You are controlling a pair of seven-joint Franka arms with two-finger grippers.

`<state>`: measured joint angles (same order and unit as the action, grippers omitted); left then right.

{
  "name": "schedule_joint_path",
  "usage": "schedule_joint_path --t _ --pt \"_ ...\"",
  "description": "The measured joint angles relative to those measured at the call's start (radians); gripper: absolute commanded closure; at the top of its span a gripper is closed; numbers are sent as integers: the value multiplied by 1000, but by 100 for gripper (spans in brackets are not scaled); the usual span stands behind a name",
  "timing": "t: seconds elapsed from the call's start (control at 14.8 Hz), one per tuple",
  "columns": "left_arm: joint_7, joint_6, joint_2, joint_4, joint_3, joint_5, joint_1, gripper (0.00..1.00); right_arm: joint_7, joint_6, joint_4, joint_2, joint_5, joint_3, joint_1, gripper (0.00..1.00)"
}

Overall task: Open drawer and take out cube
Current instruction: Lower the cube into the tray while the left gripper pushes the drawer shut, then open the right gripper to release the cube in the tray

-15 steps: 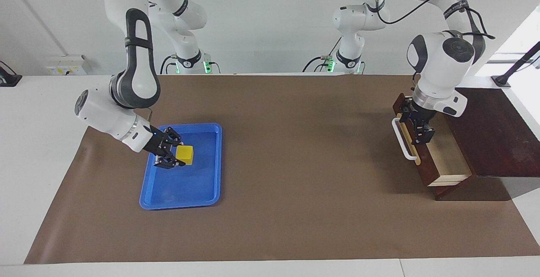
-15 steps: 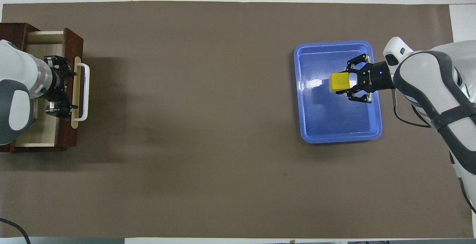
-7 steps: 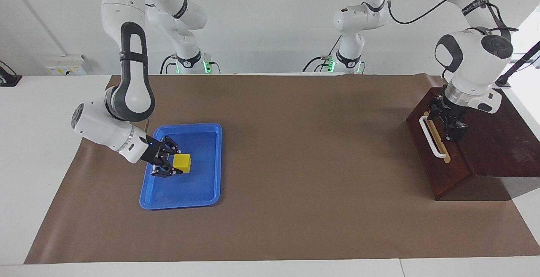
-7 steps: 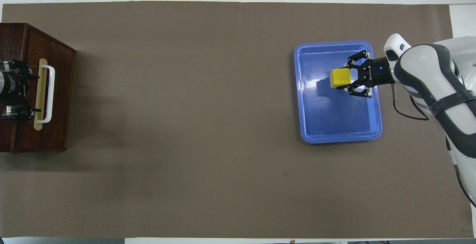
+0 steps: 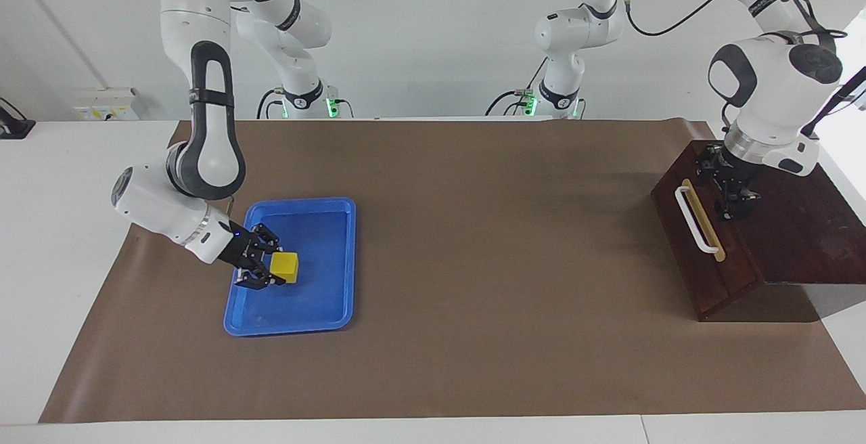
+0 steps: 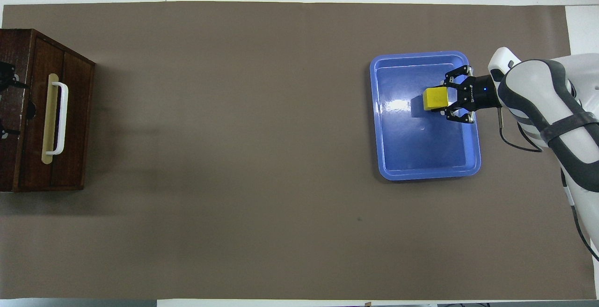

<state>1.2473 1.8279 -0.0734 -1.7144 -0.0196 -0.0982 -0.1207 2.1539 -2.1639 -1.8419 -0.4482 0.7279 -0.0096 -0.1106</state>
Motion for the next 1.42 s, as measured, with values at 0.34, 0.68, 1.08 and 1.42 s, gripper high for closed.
schedule_joint_path --t 0.34,0.68,1.08,1.42 --pt "-456 -139 35 57 -24 4 95 0 19 -19 -13 -10 0 2 -2 0" --pt "-766 -234 67 57 -26 54 116 0 36 -19 -19 -10 1 3 -1 0" --pt "-986 -313 67 68 -66 59 113 0 -35 44 6 4 24 0 -4 0" --pt "-1068 -318 69 109 -77 114 112 0 -309 110 30 103 6 1 -4 0"
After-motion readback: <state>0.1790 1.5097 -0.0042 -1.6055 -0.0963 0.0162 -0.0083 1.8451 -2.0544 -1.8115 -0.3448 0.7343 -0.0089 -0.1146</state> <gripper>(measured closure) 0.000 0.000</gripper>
